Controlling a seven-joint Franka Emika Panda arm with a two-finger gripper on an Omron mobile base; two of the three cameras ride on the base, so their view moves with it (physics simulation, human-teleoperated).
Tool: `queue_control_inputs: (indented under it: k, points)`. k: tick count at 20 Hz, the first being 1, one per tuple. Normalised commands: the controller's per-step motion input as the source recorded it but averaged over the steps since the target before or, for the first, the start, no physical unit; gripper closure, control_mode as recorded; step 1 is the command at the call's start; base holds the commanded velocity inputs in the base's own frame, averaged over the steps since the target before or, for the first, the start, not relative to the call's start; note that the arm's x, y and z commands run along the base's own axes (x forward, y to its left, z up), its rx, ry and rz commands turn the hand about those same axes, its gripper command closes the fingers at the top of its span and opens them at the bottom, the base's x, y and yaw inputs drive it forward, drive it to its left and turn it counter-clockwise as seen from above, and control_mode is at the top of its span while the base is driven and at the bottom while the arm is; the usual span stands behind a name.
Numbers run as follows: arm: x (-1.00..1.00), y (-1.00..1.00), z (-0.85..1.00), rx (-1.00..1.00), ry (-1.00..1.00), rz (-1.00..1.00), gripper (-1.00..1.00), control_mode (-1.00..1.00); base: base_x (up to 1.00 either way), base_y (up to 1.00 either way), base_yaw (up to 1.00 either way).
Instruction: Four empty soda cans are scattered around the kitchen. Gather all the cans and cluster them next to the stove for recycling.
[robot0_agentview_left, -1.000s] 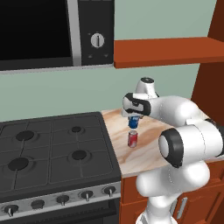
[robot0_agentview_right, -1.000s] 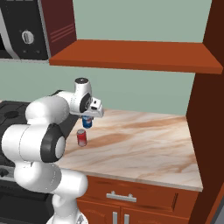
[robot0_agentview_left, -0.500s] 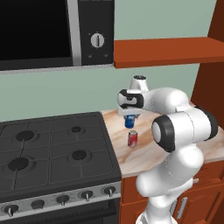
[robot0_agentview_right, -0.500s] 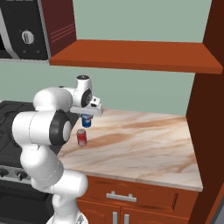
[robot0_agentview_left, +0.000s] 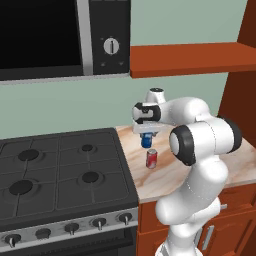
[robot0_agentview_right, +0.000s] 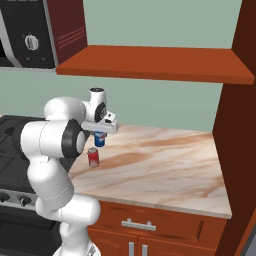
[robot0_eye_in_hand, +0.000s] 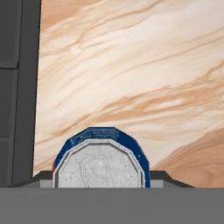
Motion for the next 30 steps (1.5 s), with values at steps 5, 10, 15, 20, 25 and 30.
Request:
queue_control_inputs:
  k: [5,10,15,20,25,30]
  points:
    - [0.05,0.0,-0.17,0.0,0.0,0.0,1.0,-1.0,0.0,0.0,0.0]
    - [0.13,0.0,0.0,0.0,0.01,0.0,1.0,-1.0,0.0,0.0,0.0]
    - [0.11,0.03,-0.24,0.0,0.0,0.0,1.0,-1.0,0.0,0.0,0.0]
    - [0.11,0.04,-0.19,0.0,0.0,0.0,1.0,-1.0,0.0,0.0,0.0]
    - [0.03,0.01,-0.22,0.0,0.0,0.0,1.0,-1.0,0.0,0.0,0.0]
    - [0.0,0.01,-0.28,0.0,0.0,0.0,1.0,-1.0,0.0,0.0,0.0]
